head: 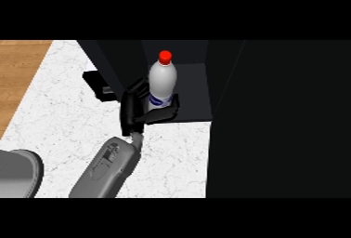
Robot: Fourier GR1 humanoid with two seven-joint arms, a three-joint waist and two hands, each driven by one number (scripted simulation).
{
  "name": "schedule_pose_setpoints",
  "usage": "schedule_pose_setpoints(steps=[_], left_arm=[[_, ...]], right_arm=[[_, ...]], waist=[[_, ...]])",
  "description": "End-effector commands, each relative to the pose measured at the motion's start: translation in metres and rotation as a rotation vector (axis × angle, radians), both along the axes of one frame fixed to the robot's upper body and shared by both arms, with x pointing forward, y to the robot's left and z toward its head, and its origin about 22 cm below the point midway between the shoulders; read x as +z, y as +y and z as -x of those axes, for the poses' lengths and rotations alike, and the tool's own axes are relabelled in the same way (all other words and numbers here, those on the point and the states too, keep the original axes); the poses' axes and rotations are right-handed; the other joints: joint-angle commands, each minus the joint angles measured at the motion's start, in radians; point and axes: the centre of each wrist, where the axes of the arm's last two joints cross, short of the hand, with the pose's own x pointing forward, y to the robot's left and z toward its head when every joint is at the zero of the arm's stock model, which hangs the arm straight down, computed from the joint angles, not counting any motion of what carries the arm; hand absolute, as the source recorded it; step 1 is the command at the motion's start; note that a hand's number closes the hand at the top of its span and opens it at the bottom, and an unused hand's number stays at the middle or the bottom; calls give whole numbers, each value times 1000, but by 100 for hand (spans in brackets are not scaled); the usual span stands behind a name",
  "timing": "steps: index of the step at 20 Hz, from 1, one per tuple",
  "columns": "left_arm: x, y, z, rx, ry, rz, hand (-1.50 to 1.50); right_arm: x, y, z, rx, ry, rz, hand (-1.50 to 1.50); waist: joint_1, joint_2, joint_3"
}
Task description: Pick up the bottled water, place it into the cabinet and close the cabinet
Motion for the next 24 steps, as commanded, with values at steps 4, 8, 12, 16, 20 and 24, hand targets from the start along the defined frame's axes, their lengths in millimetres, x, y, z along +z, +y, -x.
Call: schedule_pose_setpoints(steps=[4,8,12,16,20,24], left_arm=[[49,2,-58,-46,-57,-138,150],[37,3,-57,11,-35,-197,150],[22,20,-56,53,-29,-313,150],[20,19,-59,104,-31,-388,150],[17,20,-61,160,-45,-441,-150],[15,23,-81,131,-9,-458,-150]], right_arm=[[3,-4,-7,-6,-23,-5,-150],[2,2,4,33,7,-1,-150],[-1,-1,1,23,-3,0,-150],[3,1,-4,38,-12,6,-150],[-1,-8,0,32,-13,4,-150],[-7,3,-3,43,2,-12,-150]], waist=[[-43,37,-5],[-57,35,-5],[-56,36,-4],[-56,39,-4],[-69,40,-4],[-60,46,-6]])
